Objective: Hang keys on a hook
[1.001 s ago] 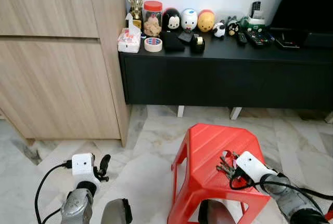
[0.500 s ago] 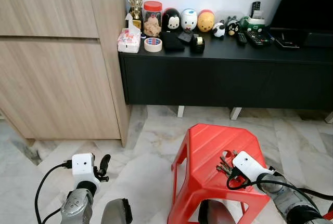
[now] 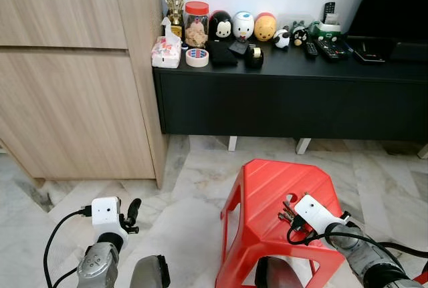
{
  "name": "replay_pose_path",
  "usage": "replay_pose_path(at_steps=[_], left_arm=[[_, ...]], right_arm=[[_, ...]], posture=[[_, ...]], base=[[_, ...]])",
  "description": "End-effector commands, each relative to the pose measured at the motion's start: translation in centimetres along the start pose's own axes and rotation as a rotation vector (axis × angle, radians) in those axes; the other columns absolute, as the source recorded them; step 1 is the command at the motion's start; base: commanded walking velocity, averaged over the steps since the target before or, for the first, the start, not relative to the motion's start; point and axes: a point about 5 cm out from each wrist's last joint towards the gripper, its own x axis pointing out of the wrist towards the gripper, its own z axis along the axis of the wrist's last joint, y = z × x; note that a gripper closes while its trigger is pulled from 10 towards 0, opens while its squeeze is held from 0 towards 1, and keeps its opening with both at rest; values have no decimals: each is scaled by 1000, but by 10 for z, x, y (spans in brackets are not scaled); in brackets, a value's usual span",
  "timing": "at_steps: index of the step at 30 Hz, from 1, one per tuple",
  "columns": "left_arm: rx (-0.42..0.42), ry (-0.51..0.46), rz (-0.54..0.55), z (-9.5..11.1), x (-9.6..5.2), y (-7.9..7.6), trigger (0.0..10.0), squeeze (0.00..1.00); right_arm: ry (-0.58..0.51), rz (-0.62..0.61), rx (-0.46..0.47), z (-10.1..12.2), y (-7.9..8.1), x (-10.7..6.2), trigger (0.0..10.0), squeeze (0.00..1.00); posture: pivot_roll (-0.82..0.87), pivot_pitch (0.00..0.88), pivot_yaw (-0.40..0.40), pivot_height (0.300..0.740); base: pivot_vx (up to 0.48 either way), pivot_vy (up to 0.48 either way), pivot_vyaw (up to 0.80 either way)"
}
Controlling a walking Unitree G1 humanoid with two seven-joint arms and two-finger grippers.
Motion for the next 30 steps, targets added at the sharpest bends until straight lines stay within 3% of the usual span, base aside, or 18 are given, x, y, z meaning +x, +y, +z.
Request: replay_pose_path(at_steps=[1,4,8,9,10,11,12,13,18,23,24,25,26,30], left_arm=[[11,14,-4,-1,0,0,10000,0],[13,14,-3,-1,0,1,10000,0],[15,16,1,-2,-1,2,10000,0],[15,17,3,-2,-1,2,10000,0],[15,17,3,-2,-1,2,10000,0],[15,17,3,-3,-2,2,10000,0],[15,17,3,-3,-2,2,10000,0],[13,17,4,-3,-2,1,10000,0],[12,23,0,-5,-2,-1,10000,0],[11,28,3,-5,-2,-1,10000,0],[4,35,14,-7,-2,0,10000,0],[4,35,14,-7,-2,0,10000,0],[-6,50,30,-10,-3,2,10000,0],[-13,108,58,-22,-10,5,10000,0]], right_arm=[[-38,-56,50,7,-8,0,0,0],[-165,-126,191,24,-15,-2,0,0],[-340,-261,452,44,-26,-10,0,0],[-386,-297,563,48,-28,-14,0,0],[-386,-297,563,48,-28,-14,0,0],[-447,-332,744,52,-31,-19,0,0],[-447,-332,744,52,-31,-19,0,0],[-503,-388,863,54,-32,-27,0,0],[-576,-514,934,54,-29,-44,0,0],[-579,-539,955,52,-28,-49,0,0],[-570,-500,927,54,-25,-47,941,0],[-570,-500,927,54,-25,-47,941,0],[-568,-485,920,54,-24,-48,10000,0],[-549,-478,935,51,-23,-46,10000,0]], posture=[[68,0,-65,571],[69,0,-65,571],[68,0,-66,571],[68,0,-70,571],[68,0,-70,571],[66,0,-71,571],[66,0,-71,571],[60,0,-70,571],[51,0,-71,571],[51,0,-77,571],[50,0,-79,571],[50,0,-79,571],[50,0,-83,571],[54,0,-85,571]], base=[[0,0,0],[0,0,0],[0,0,0],[0,0,0],[0,0,0],[0,0,0],[0,0,0],[0,0,0],[0,0,0],[0,0,0],[0,0,0],[0,0,0],[0,0,0],[0,0,0]])
